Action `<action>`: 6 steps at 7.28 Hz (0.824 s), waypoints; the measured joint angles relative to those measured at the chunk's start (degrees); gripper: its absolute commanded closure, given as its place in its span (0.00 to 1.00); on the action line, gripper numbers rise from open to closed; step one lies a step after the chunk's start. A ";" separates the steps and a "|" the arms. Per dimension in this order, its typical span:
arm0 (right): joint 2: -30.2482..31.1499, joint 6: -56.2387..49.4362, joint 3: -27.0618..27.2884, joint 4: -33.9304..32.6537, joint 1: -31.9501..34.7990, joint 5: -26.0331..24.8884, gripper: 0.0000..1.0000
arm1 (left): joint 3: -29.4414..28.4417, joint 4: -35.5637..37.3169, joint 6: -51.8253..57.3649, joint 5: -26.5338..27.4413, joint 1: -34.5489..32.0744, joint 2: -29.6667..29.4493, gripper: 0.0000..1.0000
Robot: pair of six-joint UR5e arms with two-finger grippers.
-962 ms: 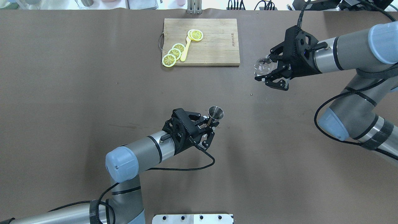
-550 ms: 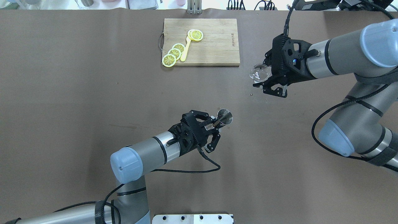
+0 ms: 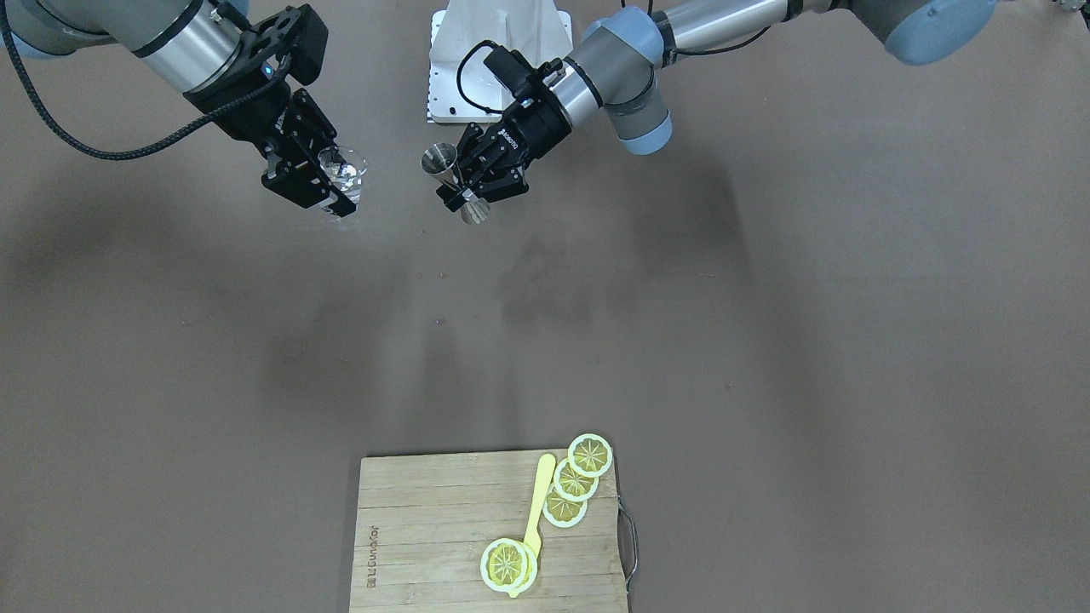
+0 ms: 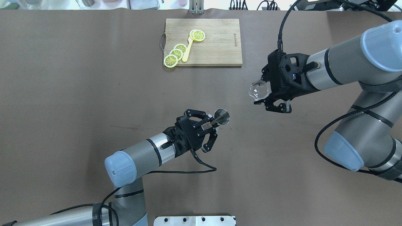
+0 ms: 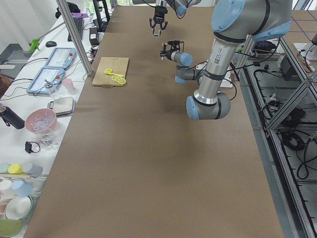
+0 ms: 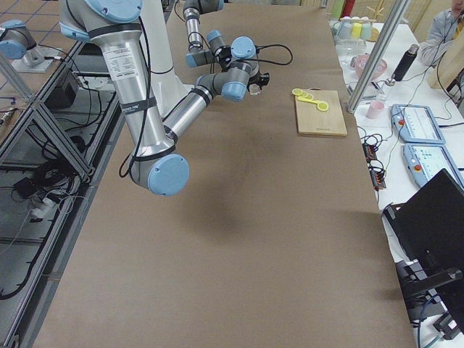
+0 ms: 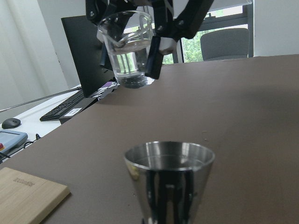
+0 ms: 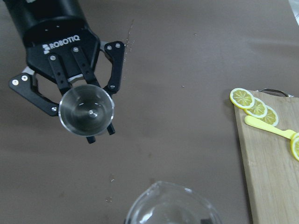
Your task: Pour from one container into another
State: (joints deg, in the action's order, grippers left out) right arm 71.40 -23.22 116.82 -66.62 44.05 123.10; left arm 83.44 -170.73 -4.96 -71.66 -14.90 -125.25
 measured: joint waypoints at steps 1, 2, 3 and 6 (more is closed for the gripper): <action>-0.27 -1.22 0.39 -1.69 -0.56 0.37 1.00 | -0.29 -0.74 0.09 1.37 0.05 0.14 1.00; -0.54 -2.91 1.03 -3.95 -1.06 0.48 1.00 | -0.55 -1.06 0.12 2.15 0.13 0.15 1.00; -0.77 -4.44 1.70 -6.16 -1.49 0.43 1.00 | -0.69 -1.28 0.13 2.47 0.17 0.15 1.00; -3.11 -5.60 2.17 -11.48 -2.21 0.13 1.00 | -0.81 -1.68 0.13 2.65 0.27 0.08 1.00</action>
State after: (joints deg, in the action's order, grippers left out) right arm 68.29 -28.83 118.99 -78.11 41.84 123.23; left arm 82.63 -172.41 -4.83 -69.01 -14.62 -125.17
